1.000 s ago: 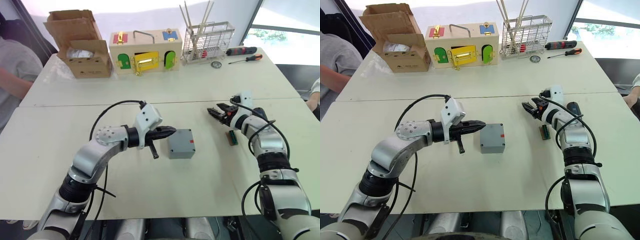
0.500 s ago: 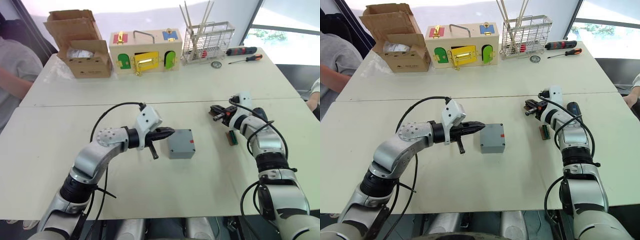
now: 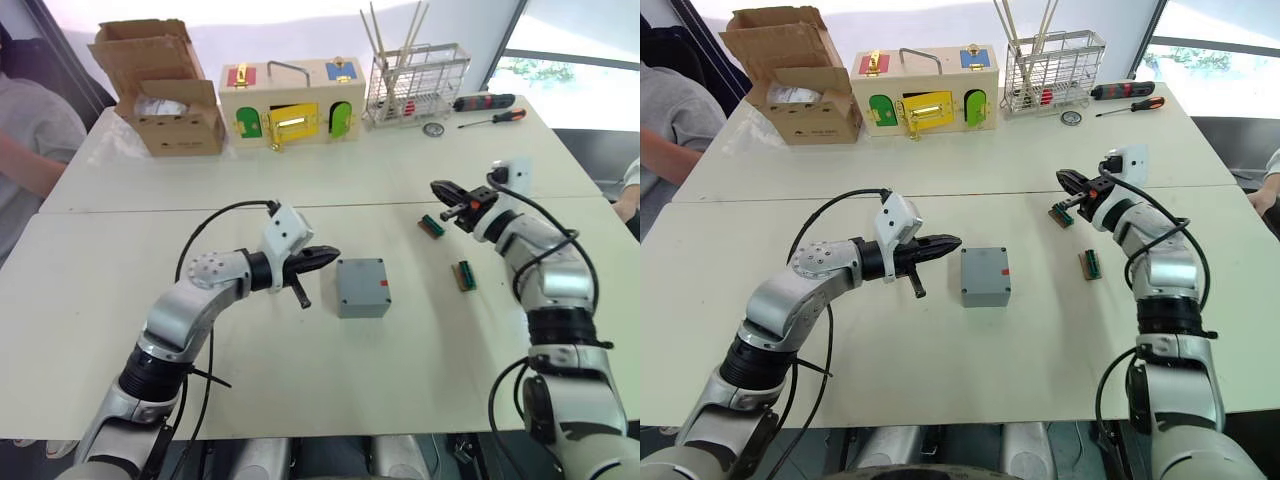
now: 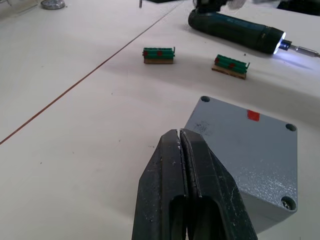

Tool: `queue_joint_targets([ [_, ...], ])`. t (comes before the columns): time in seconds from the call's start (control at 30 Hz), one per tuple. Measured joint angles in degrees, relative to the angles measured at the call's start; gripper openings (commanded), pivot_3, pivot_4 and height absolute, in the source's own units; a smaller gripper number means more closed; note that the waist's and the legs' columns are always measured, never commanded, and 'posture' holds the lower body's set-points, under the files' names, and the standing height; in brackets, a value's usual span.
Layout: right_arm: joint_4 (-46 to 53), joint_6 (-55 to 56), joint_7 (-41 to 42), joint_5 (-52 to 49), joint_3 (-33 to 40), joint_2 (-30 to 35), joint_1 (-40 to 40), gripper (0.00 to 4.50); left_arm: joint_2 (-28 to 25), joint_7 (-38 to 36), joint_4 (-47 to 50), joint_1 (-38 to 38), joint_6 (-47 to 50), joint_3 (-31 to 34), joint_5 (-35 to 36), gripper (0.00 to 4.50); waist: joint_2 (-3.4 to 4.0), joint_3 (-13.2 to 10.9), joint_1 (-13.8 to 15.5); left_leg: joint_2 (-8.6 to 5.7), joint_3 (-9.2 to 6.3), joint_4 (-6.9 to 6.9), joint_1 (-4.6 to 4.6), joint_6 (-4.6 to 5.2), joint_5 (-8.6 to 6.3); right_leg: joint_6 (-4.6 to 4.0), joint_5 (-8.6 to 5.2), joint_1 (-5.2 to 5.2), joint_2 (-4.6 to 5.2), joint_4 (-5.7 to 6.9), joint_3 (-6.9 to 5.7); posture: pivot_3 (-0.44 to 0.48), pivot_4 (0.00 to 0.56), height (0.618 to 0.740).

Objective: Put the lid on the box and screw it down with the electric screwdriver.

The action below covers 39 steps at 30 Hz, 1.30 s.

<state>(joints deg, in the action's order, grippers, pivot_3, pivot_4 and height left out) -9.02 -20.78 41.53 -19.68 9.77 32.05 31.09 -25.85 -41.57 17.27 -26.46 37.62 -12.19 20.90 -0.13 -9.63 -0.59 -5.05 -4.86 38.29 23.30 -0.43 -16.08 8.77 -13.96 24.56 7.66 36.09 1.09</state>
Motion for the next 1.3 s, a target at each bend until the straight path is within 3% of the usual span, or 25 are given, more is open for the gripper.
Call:
queue_joint_targets([
  [0.17,19.06,-10.52,4.37,-8.5,-2.67,0.78,-13.06,0.05,-4.17,-3.06,3.68,3.79,1.3,0.1,1.42,0.0,0.0,0.0,-0.23,0.01,0.05,0.0,-0.04,0.01,0.0,0.0,0.0,0.0,0.0,0.0,0.07,0.0,0.15,0.734],
  [0.3,25.02,-14.31,2.89,-11.15,-3.64,-0.05,-14.76,0.05,-7.07,-4.6,7.86,5.77,3.45,0.53,3.65,0.0,0.01,0.0,-0.07,0.02,0.04,-0.01,-0.08,0.01,0.0,-0.01,-0.01,0.0,0.0,0.02,0.07,0.0,0.15,0.734],
  [1.3,22.7,-13.13,2.14,-9.8,-6.28,-1.11,-16.19,0.05,-7.2,-3.27,8.8,5.86,4.75,1.05,4.82,0.0,0.0,0.0,0.07,0.0,0.03,-0.02,-0.07,0.0,0.0,-0.01,0.0,-0.02,0.0,0.01,0.06,0.0,0.15,0.734],
])
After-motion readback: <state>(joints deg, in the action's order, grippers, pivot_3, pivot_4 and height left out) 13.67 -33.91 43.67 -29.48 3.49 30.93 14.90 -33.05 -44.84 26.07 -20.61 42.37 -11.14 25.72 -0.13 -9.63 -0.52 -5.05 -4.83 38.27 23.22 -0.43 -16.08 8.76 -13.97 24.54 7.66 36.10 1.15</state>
